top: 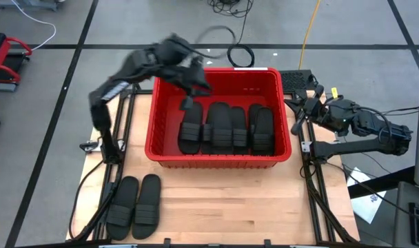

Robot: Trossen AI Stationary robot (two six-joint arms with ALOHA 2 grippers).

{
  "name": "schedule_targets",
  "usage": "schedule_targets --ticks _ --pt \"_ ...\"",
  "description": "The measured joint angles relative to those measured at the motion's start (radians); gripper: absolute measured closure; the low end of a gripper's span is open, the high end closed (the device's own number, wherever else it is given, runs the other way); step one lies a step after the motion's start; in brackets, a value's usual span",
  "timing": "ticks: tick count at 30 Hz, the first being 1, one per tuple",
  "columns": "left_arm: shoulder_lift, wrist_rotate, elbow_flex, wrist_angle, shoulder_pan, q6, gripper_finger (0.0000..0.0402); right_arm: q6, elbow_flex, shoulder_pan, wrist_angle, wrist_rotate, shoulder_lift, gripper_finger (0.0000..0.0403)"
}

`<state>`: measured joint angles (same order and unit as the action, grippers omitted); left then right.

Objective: Pick and place slides into bin
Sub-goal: Put the black slide into the red bin

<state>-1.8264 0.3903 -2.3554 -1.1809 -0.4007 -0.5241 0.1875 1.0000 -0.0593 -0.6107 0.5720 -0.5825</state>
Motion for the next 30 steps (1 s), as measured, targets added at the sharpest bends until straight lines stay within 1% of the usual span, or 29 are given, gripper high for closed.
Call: schedule_targets --ticks 2,3,5,8,10,12,14,16,18,21,27,30 --pt "0.048 0.048 0.0 0.006 -0.004 0.033 0.0373 0.004 0.0 0.0 0.0 -0.001 -0.006 0.0403" --pt "0.065 0.077 0.0 -0.002 -0.005 0.051 0.0387 -0.001 0.0 0.0 0.0 0.0 -0.008 0.0403" --pt "0.094 0.106 0.003 -0.045 0.001 0.077 0.0392 -0.019 0.0 0.0 0.002 0.0 -0.016 0.0403" --pt "0.116 0.066 0.059 -0.164 0.033 0.052 0.04 -0.04 0.0 0.0 0.019 0.0 -0.035 0.0403" --pt "0.13 -0.008 0.129 -0.294 0.048 0.026 0.04 -0.055 0.0 0.0 0.038 0.001 -0.049 0.0403" --pt "0.151 -0.074 0.23 -0.392 0.056 0.004 0.0401 -0.059 0.0 -0.001 0.071 0.002 -0.062 0.0403" --pt "0.205 -0.073 0.374 -0.371 0.049 0.004 0.0401 -0.048 0.0 -0.013 0.102 0.002 -0.079 0.0403" --pt "0.292 -0.006 0.542 -0.261 0.032 0.011 0.0401 -0.047 0.0 -0.031 0.137 0.003 -0.099 0.0403" --pt "0.396 0.064 0.705 -0.093 0.019 0.035 0.0402 -0.047 0.0 -0.052 0.165 0.003 -0.119 0.0403" --pt "0.565 0.092 0.939 0.146 -0.011 0.105 0.0402 -0.063 0.0 -0.082 0.218 -0.004 -0.149 0.0403" --pt "0.866 0.147 1.334 0.724 -0.067 0.376 0.0402 -0.147 0.0 -0.154 0.302 -0.132 -0.198 0.0403" --pt "0.966 0.144 1.49 0.977 -0.089 0.52 0.0401 -0.211 0.0 -0.201 0.309 -0.215 -0.222 0.0403"
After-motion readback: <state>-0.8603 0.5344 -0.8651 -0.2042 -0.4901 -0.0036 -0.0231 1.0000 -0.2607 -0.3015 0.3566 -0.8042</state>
